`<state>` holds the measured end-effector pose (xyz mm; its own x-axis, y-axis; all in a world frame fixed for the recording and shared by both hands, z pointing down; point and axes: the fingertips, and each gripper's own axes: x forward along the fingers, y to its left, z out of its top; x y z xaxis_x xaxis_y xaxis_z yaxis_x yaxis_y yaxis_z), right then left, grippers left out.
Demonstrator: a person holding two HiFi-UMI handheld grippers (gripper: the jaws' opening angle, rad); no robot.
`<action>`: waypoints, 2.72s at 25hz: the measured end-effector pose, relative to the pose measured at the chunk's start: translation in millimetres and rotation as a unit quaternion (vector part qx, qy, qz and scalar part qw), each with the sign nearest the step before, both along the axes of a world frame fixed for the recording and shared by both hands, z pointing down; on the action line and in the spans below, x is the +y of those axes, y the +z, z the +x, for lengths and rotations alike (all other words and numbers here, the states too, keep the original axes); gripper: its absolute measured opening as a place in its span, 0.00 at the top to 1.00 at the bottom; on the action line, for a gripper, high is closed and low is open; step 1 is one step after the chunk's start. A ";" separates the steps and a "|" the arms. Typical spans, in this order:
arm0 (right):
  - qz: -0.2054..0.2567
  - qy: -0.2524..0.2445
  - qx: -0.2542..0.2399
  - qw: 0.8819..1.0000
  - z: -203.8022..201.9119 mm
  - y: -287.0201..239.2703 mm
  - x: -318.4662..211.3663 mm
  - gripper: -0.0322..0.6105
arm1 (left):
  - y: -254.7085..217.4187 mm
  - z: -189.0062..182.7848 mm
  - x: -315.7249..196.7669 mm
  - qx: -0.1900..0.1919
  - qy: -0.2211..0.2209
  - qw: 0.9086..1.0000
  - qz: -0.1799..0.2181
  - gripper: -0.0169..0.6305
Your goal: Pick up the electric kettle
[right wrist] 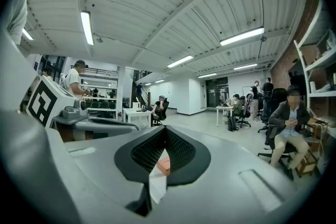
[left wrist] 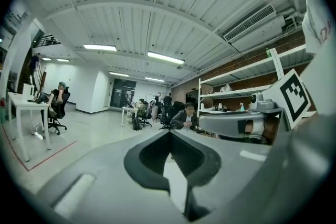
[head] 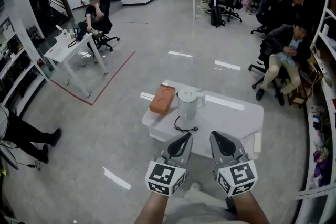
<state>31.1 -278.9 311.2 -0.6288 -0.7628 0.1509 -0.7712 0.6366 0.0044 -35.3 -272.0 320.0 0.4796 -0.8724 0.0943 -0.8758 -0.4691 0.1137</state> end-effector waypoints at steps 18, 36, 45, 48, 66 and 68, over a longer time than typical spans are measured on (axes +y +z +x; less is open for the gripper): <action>-0.077 -0.018 -0.024 0.997 -9.6 40.9 -141.8 0.91 | 40.8 -22.2 -131.6 0.003 0.000 1.000 -0.009 0.97; -0.135 0.011 0.029 0.990 -53.6 157.8 -289.6 0.91 | 140.8 -86.1 -286.4 -0.023 -0.013 0.998 -0.059 0.97; -0.169 0.071 0.039 0.982 -42.3 235.9 -330.8 0.88 | 213.1 -97.2 -330.4 -0.017 -0.005 0.995 -0.100 0.97; -0.165 0.085 0.049 0.981 -36.6 256.3 -341.3 0.86 | 230.9 -98.2 -341.9 -0.013 0.002 0.996 -0.091 0.97; -0.144 0.137 0.109 0.974 -16.9 384.8 -364.3 0.73 | 346.6 -116.3 -345.9 -0.029 -0.025 0.994 -0.106 0.97; -0.143 0.144 0.109 0.973 -13.4 395.7 -369.1 0.71 | 358.2 -118.5 -345.2 -0.030 -0.031 0.993 -0.110 0.97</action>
